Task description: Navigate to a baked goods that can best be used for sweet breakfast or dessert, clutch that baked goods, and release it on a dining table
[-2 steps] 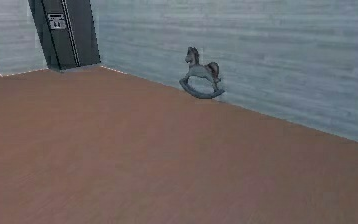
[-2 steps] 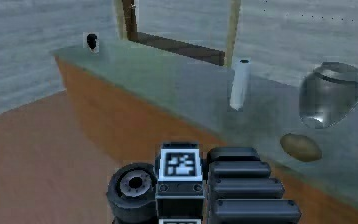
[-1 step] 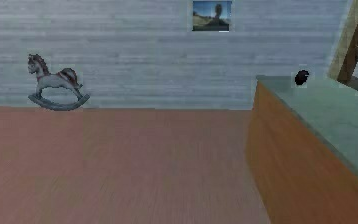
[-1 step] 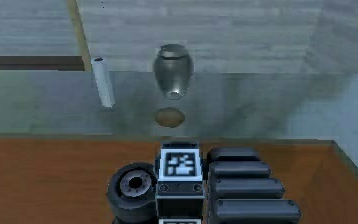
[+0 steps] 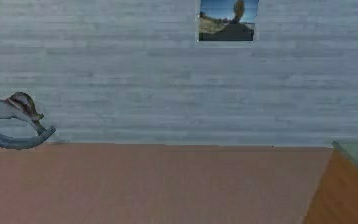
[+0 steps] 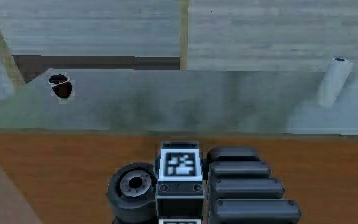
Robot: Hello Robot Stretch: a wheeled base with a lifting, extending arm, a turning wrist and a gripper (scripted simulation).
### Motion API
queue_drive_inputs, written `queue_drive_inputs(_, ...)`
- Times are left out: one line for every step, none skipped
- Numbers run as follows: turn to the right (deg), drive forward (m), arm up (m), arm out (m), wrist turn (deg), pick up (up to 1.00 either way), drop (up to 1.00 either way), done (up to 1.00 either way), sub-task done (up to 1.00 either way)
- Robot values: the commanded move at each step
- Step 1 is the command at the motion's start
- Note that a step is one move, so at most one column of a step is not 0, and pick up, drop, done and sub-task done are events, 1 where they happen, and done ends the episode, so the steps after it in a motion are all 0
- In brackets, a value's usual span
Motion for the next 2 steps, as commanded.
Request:
queue_drive_inputs(0.0,1.0,0.0,0.0,0.0,0.0,0.0,0.0,0.0)
queue_drive_inputs(42.0,0.0,0.0,0.0,0.0,0.0,0.0,0.0,0.0)
